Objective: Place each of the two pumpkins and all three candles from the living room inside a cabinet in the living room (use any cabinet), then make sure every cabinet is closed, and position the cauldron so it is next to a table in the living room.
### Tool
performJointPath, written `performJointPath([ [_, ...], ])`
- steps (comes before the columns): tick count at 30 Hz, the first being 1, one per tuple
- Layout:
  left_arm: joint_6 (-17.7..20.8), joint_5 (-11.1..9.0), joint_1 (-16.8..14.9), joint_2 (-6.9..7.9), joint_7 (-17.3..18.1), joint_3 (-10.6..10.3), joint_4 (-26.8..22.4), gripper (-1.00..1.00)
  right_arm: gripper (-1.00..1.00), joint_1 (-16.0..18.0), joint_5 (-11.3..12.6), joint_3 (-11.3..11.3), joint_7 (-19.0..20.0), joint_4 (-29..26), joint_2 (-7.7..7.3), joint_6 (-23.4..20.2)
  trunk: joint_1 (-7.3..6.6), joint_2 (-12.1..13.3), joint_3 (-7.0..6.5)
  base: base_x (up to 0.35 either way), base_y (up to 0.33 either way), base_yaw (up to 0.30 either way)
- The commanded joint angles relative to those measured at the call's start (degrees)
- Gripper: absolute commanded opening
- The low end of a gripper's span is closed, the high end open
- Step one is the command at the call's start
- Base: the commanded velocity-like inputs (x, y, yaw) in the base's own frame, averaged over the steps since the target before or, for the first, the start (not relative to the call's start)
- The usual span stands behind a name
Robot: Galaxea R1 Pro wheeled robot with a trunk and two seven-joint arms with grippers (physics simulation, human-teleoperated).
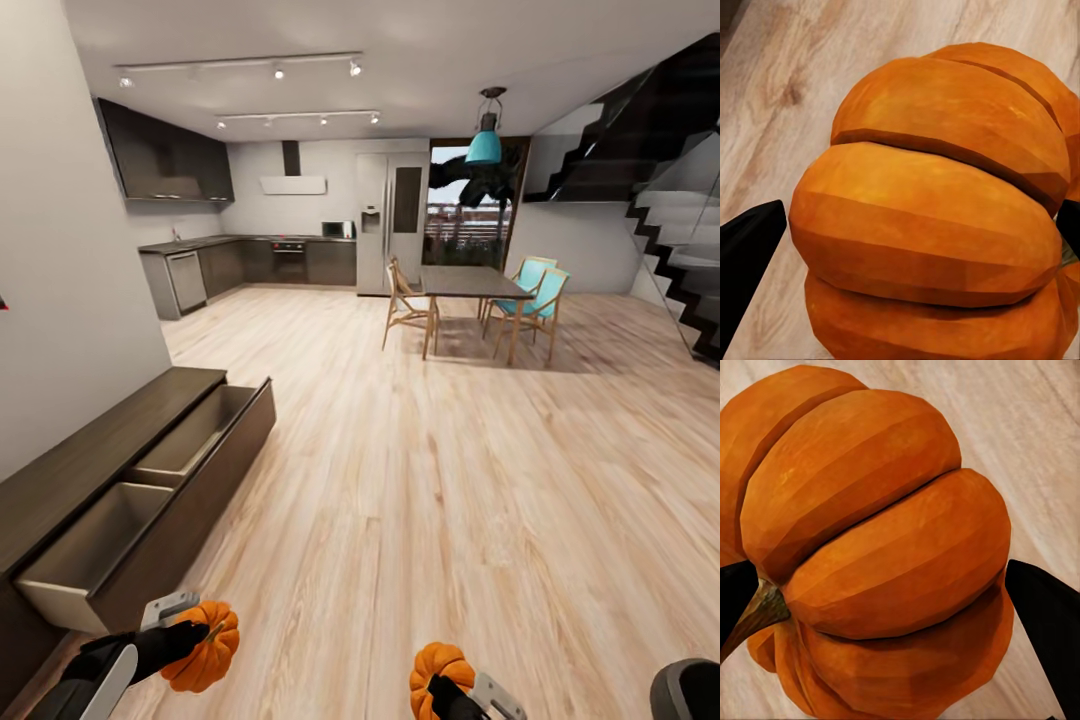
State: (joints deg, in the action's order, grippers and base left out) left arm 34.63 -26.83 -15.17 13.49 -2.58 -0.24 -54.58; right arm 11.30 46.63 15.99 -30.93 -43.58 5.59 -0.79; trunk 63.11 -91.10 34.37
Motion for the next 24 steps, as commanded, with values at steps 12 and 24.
performJointPath([
  [12,0.26,-0.5,-0.03,-0.02,-0.32,-0.02,-0.09,-1.0,-1.0,0.04,0.13,0.21,-0.36,-0.11,0.04,-0.09,0.03,-0.03,0.06,0.321,-0.094,-0.087],
  [24,0.26,-0.5,-0.03,-0.02,-0.32,-0.11,-0.09,-1.0,-1.0,0.04,0.13,0.22,-0.36,-0.11,0.12,-0.09,0.03,-0.03,0.06,0.309,-0.147,-0.003],
])
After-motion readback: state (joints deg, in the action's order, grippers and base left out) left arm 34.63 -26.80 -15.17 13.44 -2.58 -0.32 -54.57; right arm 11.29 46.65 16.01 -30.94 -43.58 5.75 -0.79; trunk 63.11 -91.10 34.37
